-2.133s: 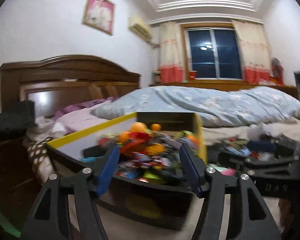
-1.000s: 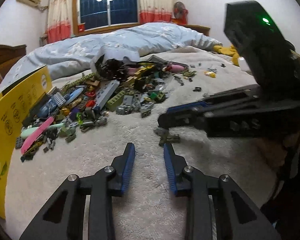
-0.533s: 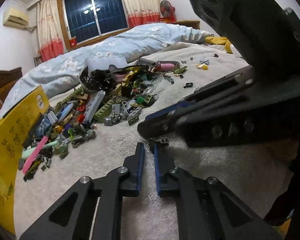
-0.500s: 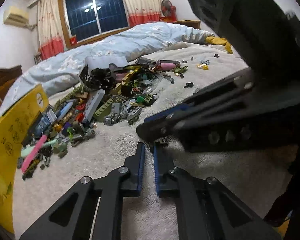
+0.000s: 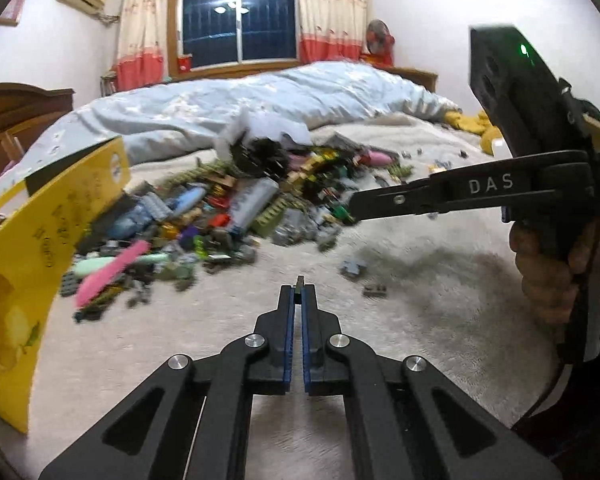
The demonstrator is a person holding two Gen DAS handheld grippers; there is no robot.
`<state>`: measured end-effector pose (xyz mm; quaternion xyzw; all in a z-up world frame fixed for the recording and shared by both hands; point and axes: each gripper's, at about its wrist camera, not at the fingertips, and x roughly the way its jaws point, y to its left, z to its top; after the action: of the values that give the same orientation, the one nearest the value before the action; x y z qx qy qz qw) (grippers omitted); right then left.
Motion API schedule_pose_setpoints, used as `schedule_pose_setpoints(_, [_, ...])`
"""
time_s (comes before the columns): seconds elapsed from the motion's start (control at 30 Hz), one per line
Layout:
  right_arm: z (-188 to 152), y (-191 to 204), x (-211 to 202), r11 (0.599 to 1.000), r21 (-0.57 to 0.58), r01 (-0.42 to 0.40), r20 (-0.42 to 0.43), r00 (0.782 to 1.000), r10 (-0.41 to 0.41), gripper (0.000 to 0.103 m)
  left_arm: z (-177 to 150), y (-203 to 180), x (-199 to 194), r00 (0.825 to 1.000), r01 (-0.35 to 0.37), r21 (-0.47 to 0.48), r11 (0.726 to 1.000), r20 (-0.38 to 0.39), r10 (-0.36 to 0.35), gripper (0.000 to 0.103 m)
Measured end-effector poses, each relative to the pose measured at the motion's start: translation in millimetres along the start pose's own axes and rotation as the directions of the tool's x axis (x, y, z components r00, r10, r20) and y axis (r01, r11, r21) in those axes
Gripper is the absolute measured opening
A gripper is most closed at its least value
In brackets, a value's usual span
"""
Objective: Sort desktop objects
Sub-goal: 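Grasp a small dark grey plate with the right tool while the left tool grasps a thin grey piece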
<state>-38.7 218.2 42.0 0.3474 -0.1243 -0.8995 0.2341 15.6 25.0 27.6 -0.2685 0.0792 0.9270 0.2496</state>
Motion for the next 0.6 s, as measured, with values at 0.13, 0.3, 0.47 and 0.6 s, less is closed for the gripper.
schedule_pose_setpoints(0.13, [6,12,-11,0.996,-0.063,0.059,0.025,0.998,-0.057,0.003,0,7,-13,1.000,-0.004,-0.008,1.000,0.021,0.005,0.003])
schedule_pose_setpoints(0.3, [-5,18,10,0.996,-0.081,0.041,-0.104,0.993,-0.049,0.004,-1,7,-21,0.999,0.006,0.009,1.000,0.032,-0.006,0.003])
schedule_pose_setpoints(0.47, [-18,25,31,0.987,-0.147,0.069,-0.182,0.979,-0.096,0.006,0,9,-23,1.000,0.015,-0.002,1.000,0.020,-0.015,0.003])
schedule_pose_setpoints(0.6, [-17,26,33,0.987,-0.150,0.064,-0.192,0.977,-0.092,0.009,-2,12,-19,1.000,0.008,-0.016,1.000,-0.004,-0.008,0.003])
